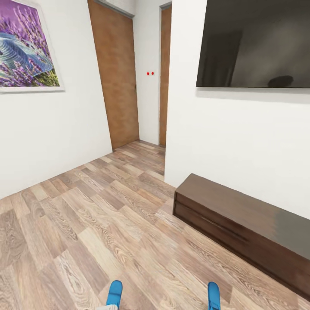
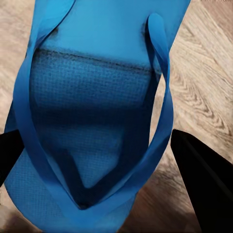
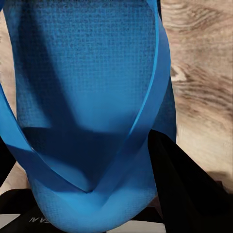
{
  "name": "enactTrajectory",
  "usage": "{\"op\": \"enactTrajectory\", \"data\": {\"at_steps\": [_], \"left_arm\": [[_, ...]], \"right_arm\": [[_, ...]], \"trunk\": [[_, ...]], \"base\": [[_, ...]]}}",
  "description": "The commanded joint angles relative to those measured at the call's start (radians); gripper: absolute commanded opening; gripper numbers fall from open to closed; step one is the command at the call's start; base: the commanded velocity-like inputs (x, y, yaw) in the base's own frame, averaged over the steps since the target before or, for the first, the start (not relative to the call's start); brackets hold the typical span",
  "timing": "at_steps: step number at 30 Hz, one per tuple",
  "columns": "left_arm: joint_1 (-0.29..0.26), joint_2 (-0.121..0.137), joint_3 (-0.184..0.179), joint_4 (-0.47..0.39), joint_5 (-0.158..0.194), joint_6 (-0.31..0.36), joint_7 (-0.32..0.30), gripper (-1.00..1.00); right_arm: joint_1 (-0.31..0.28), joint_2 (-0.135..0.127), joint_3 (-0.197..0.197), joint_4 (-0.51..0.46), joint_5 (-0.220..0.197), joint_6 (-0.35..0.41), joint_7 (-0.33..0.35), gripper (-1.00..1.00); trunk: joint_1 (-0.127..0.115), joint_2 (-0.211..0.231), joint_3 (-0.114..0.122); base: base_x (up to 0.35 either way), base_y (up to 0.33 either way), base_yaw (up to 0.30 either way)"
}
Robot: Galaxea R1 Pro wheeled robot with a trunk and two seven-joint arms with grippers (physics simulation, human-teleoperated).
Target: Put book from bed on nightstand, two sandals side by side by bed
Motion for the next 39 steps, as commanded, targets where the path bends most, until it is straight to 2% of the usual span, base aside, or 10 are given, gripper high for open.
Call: {"op": "enactTrajectory", "data": {"at_steps": [1, 39], "left_arm": [[0.001, -0.002, -0.007, 0.002, 0.01, -0.004, -0.003, -1.0], [0.007, 0.0, -0.007, 0.001, 0.009, -0.008, -0.001, -1.0]], "right_arm": [[-0.001, 0.0, -0.002, 0.002, -0.01, 0.006, 0.004, -1.0], [-0.001, 0.0, -0.001, 0.0, -0.01, 0.006, 0.001, -1.0]], "trunk": [[0.0, 0.0, -0.001], [0.0, 0.0, -0.001]], "base": [[0.0, 0.0, 0.3], [0.0, 0.0, 0.3]]}}
